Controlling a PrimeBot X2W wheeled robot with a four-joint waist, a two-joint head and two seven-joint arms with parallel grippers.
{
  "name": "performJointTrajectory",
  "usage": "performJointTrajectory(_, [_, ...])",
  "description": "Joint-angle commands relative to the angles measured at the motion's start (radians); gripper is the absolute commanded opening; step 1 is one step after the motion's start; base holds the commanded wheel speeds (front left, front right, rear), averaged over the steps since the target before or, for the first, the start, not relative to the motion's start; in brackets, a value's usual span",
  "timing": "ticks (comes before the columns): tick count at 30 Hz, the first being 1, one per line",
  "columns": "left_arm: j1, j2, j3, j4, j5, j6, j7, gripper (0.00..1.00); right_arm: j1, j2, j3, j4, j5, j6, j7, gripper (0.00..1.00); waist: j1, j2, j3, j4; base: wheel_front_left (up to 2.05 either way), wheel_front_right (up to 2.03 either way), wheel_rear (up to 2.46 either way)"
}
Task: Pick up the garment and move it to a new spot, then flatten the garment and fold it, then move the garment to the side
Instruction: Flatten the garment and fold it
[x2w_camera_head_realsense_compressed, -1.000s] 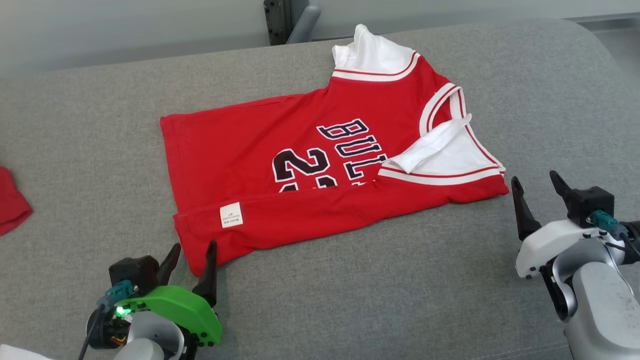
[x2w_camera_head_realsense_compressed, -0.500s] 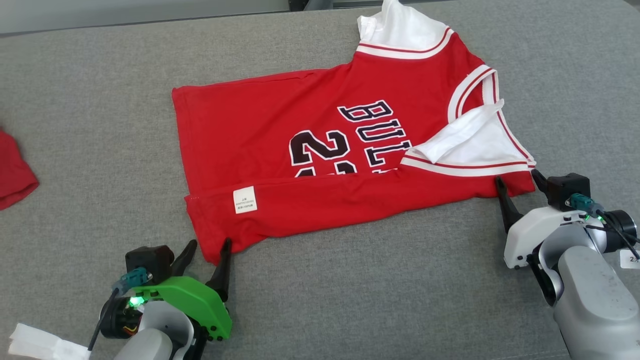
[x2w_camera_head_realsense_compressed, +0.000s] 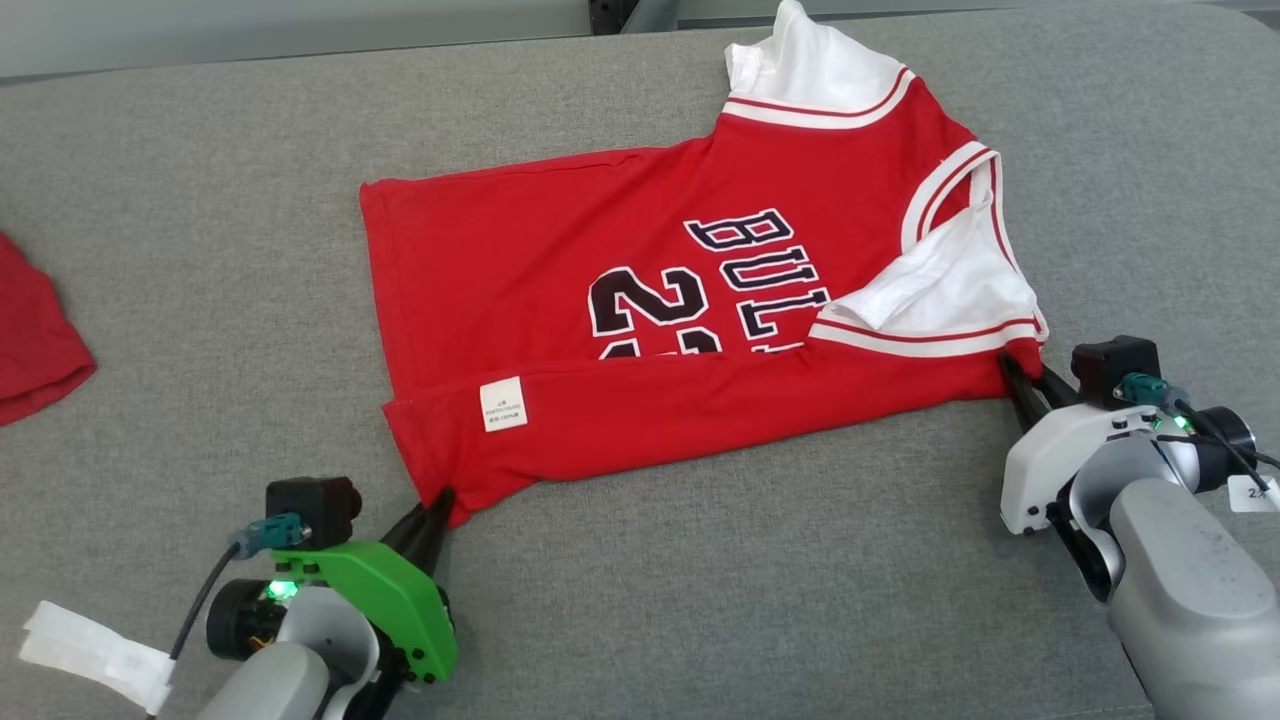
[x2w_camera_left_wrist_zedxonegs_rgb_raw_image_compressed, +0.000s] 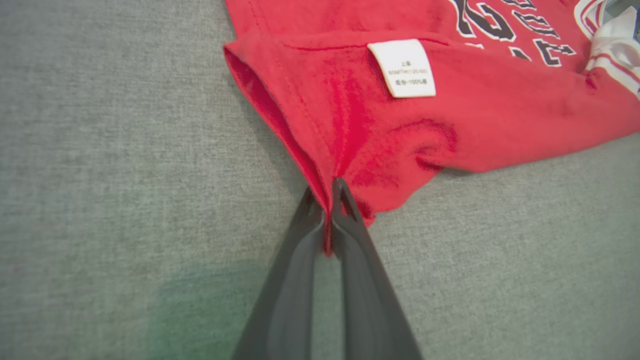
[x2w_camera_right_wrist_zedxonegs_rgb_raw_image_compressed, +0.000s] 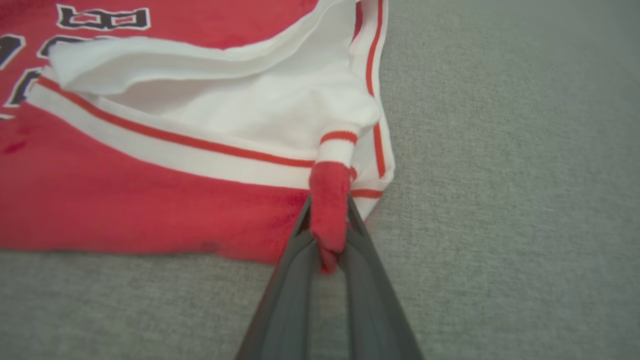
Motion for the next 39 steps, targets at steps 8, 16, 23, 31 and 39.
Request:
performJointTrajectory(8, [0.048,0.125,0.014,-0.129,-0.05,-0.027,0.108,0.0,0.099,-0.125,0.06,-0.186,0.193,-0.002,0.122,0.0,0.0,0.0,-0.042,-0.019,0.0,0.0,0.0])
performJointTrajectory(16, [0.171,0.255,0.037,-0.358,-0.1,0.01,0.195,0.0,0.304,-0.195,-0.011,-0.492,0.313,-0.002,0.289,0.0,0.0,0.0,-0.053,-0.043,0.0,0.0,0.0])
performJointTrajectory(23, [0.267,0.267,0.036,-0.406,-0.124,0.058,0.201,0.0,0.454,-0.15,-0.071,-0.618,0.306,-0.002,0.398,0.0,0.0,0.0,-0.029,-0.058,0.0,0.0,0.0])
performJointTrajectory(31, [0.26,0.253,0.023,-0.4,-0.103,0.054,0.185,1.0,0.462,-0.136,-0.109,-0.628,0.268,-0.002,0.428,1.0,0.0,0.0,-0.007,-0.047,0.0,0.0,0.0])
performJointTrajectory(39, [0.14,0.306,0.108,-0.485,-0.053,0.102,0.156,1.0,0.333,-0.17,-0.2,-0.82,0.239,-0.001,0.478,1.0,0.0,0.0,0.094,-0.026,0.0,0.0,0.0])
